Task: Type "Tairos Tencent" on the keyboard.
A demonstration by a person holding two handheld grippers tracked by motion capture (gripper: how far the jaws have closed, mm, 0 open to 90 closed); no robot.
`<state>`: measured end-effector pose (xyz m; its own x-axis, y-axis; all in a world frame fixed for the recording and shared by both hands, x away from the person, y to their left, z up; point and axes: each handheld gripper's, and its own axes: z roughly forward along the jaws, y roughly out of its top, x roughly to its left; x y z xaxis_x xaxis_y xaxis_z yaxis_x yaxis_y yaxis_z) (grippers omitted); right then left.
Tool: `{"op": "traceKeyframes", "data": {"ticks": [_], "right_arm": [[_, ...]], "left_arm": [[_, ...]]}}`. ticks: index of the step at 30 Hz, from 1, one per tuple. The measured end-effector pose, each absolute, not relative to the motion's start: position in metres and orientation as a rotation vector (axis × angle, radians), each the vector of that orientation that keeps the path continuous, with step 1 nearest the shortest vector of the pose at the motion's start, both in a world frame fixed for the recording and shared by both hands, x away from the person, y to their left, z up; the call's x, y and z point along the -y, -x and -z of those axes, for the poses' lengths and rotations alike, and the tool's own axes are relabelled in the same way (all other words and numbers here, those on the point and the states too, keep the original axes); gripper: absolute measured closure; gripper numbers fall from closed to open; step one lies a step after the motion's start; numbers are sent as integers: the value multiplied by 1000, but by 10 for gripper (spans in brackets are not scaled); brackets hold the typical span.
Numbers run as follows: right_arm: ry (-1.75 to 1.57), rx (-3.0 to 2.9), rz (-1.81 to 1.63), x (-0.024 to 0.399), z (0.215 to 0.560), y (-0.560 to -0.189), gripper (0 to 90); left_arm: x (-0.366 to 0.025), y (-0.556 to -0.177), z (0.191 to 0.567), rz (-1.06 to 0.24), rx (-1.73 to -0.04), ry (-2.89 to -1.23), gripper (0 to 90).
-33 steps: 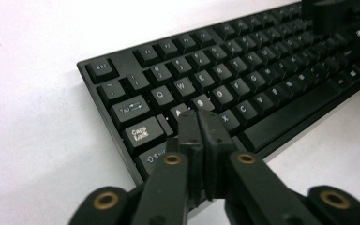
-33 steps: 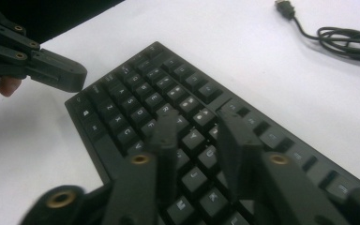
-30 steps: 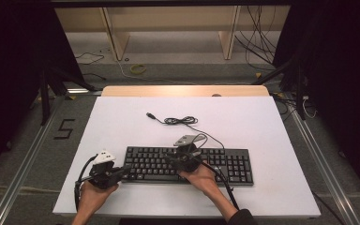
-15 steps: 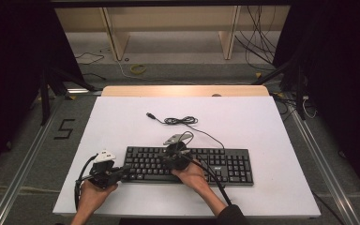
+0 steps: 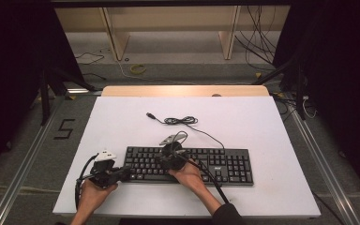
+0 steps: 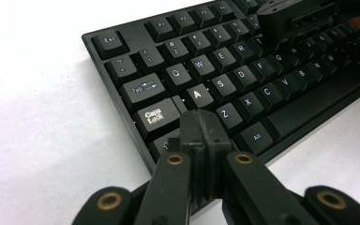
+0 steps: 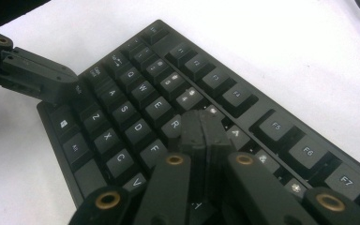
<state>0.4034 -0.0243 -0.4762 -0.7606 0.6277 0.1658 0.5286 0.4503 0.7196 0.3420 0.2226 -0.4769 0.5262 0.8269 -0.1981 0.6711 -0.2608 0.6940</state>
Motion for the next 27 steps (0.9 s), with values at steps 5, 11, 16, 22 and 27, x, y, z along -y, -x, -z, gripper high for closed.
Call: {"op": "traceKeyframes", "data": {"ticks": [5, 11, 16, 22, 27], "right_arm": [[-1038, -2573, -1200, 23, 477, -404, 900], [-1037, -2573, -1198, 22, 478, -404, 900], [-1033, -2575, -1197, 22, 478, -404, 900], [-1040, -2574, -1195, 22, 478, -404, 900], [-1038, -2571, -1174, 20, 481, -403, 900]], "left_arm": [[-223, -343, 478, -260, -1222, -2013, 894], [-222, -344, 478, -260, -1223, -2012, 894], [-222, -344, 478, -259, -1223, -2014, 894], [-221, -346, 481, -249, -1231, -2014, 895], [-220, -346, 481, -249, -1226, -2019, 897]]}}
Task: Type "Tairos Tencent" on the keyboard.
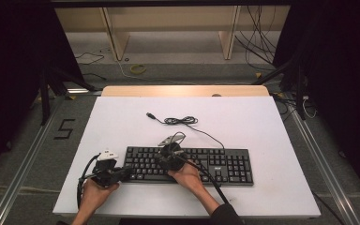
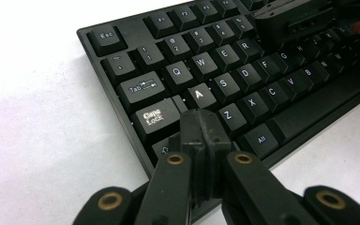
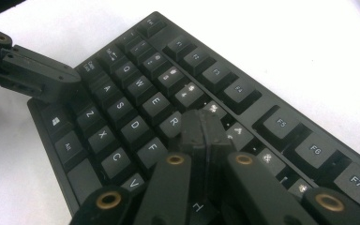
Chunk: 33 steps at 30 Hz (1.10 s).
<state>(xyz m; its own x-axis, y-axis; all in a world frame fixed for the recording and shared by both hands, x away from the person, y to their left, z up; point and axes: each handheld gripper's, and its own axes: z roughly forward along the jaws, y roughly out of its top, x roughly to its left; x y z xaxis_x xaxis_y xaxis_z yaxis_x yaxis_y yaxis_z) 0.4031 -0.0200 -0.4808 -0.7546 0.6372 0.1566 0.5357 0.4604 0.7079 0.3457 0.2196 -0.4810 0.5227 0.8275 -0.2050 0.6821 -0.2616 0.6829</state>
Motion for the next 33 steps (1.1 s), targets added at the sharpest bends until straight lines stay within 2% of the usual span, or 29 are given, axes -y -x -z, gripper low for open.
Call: {"op": "traceKeyframes", "data": {"ticks": [14, 25, 30, 33], "right_arm": [[-1070, -2552, -1237, 25, 474, -401, 897], [-1062, -2542, -1306, 30, 467, -396, 835], [-1053, -2541, -1334, 32, 465, -393, 787], [-1046, -2546, -1342, 36, 464, -391, 708]], "left_arm": [[-219, -345, 478, -244, -1210, -2004, 892], [-218, -343, 472, -252, -1176, -1950, 805], [-217, -343, 471, -246, -1158, -1936, 735], [-217, -343, 470, -235, -1137, -1923, 678]]}}
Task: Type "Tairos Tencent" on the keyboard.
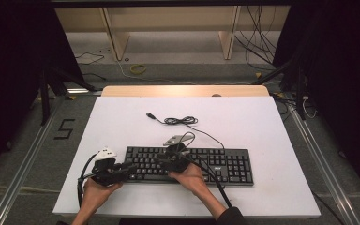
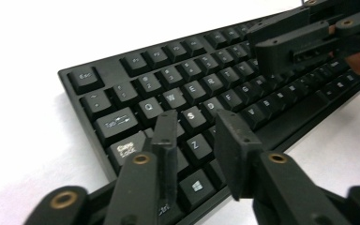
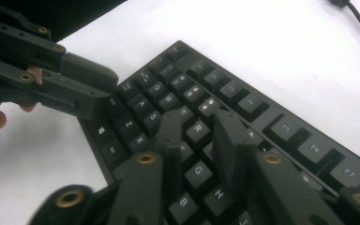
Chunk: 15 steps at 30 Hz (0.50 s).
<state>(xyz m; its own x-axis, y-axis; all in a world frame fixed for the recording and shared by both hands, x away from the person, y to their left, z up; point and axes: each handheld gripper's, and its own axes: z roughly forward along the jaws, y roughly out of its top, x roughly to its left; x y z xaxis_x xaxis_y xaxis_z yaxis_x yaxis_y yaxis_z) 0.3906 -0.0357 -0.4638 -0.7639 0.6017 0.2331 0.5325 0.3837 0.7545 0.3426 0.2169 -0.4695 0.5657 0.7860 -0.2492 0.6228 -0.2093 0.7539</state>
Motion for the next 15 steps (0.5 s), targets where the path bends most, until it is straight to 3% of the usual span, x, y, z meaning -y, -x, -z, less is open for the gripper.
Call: {"op": "traceKeyframes", "data": {"ticks": [3, 10, 15], "right_arm": [[-1041, -2546, -1353, 39, 464, -390, 682], [-1048, -2539, -1381, 51, 458, -388, 505], [-1046, -2537, -1387, 56, 456, -387, 458]], "left_arm": [[-216, -344, 469, -232, -1131, -1915, 631], [-214, -347, 468, -228, -1140, -1891, 450], [-214, -349, 468, -228, -1156, -1882, 398]]}}
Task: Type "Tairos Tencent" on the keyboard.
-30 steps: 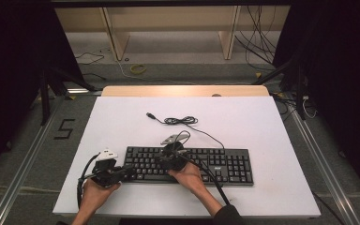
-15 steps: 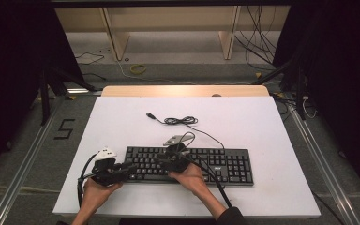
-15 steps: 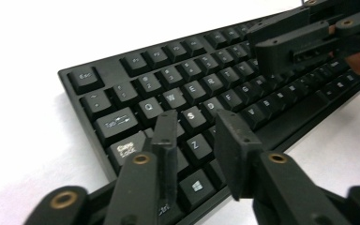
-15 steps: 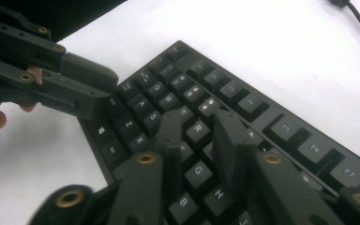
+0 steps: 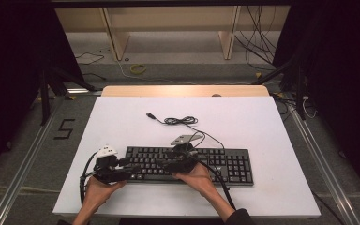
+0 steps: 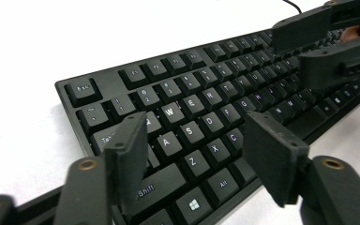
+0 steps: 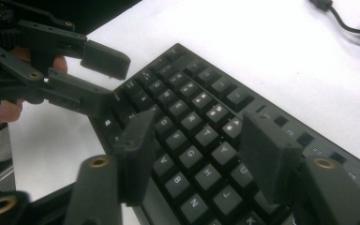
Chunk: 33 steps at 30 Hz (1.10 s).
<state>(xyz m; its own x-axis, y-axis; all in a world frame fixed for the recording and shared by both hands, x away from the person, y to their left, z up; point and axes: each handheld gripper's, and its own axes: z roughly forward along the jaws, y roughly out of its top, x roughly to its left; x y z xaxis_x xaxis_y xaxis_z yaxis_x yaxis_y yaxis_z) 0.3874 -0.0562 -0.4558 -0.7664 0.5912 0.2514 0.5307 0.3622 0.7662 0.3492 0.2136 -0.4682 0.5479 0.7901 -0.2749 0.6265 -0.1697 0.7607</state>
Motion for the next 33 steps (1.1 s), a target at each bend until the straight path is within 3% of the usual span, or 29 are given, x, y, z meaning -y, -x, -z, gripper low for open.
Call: {"op": "traceKeyframes", "data": {"ticks": [8, 22, 33], "right_arm": [[-1062, -2517, -1384, 69, 455, -386, 377], [-1056, -2495, -1386, 79, 453, -385, 346], [-1063, -2478, -1384, 86, 451, -384, 343]], "left_arm": [[-212, -352, 469, -230, -1162, -1881, 423], [-209, -353, 473, -250, -1137, -1932, 768], [-210, -360, 477, -262, -1160, -1953, 892]]}}
